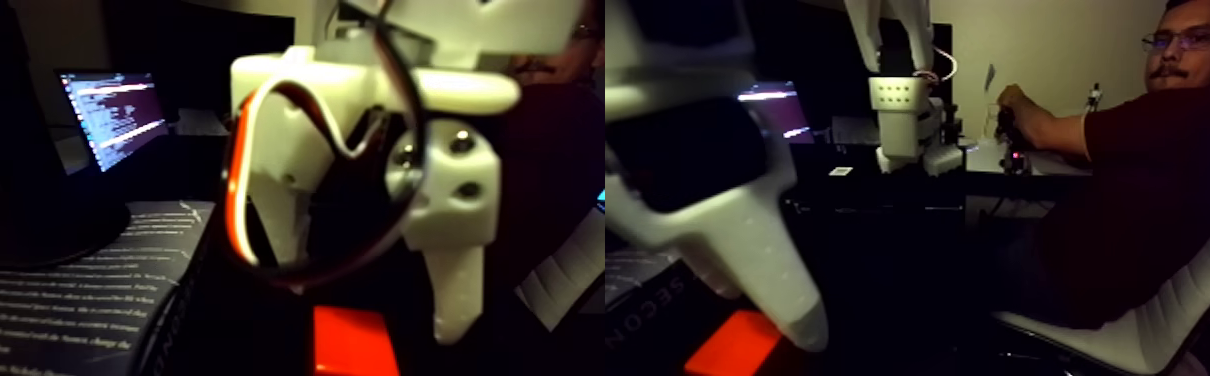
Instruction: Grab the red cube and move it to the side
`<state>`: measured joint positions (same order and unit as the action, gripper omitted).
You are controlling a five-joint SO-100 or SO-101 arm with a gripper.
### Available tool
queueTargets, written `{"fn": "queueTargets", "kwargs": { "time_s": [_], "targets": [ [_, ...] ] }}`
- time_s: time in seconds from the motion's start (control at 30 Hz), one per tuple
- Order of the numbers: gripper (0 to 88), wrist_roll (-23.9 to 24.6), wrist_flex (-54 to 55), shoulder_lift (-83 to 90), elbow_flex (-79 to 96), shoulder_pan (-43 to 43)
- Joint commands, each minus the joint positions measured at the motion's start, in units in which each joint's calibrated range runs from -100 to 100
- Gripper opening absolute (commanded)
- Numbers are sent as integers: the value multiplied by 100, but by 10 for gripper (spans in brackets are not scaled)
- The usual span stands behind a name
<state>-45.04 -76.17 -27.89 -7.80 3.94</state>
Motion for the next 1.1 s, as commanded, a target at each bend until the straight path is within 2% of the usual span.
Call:
{"fn": "queueTargets", "kwargs": {
  "time_s": [0.0, 1.07],
  "targets": [
    [303, 121, 219, -93, -177, -86],
    [283, 347, 768, -270, -113, -219]
  ]
}}
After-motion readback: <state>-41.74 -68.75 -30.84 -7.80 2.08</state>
